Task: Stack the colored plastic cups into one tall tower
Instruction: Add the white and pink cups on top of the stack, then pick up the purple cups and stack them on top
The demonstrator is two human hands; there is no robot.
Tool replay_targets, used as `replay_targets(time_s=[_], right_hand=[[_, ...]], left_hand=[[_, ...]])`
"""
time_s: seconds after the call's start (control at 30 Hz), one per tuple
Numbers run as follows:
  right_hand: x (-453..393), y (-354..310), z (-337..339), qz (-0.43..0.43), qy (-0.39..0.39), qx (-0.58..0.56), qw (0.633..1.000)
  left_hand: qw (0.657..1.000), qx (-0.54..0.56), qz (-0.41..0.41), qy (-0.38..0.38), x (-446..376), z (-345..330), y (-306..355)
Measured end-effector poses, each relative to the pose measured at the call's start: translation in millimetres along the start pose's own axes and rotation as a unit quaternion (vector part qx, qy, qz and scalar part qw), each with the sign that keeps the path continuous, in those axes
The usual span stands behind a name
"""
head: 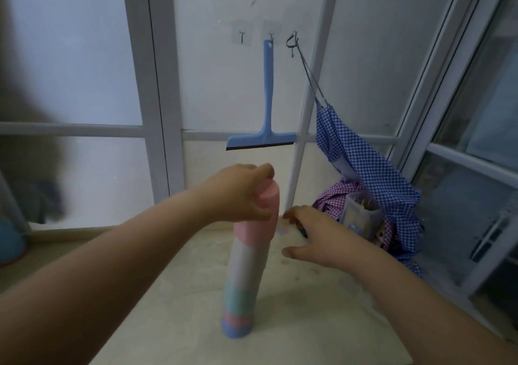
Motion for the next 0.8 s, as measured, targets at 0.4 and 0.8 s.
replay_targets(time_s=[0.4,0.8], right_hand=[[23,15,-50,-0.026,-0.074,0.057,0.995],[-89,-156,-181,0.159,-0.164,0.050,0.972]], left_hand=[[0.996,0.002,0.033,0.082,38,-31,-39],[0.961,-0.012,0.275,0.000,187,-116,-213]])
Point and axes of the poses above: each hand's wrist, its own x-axis away from the middle knuckle, its own z-axis out of the back of the hand, y = z × x, the point moved 7 cm from there along -x, towards the middle knuckle, and after that the axes turned 13 degrees about -y, right-handed, at the moved point
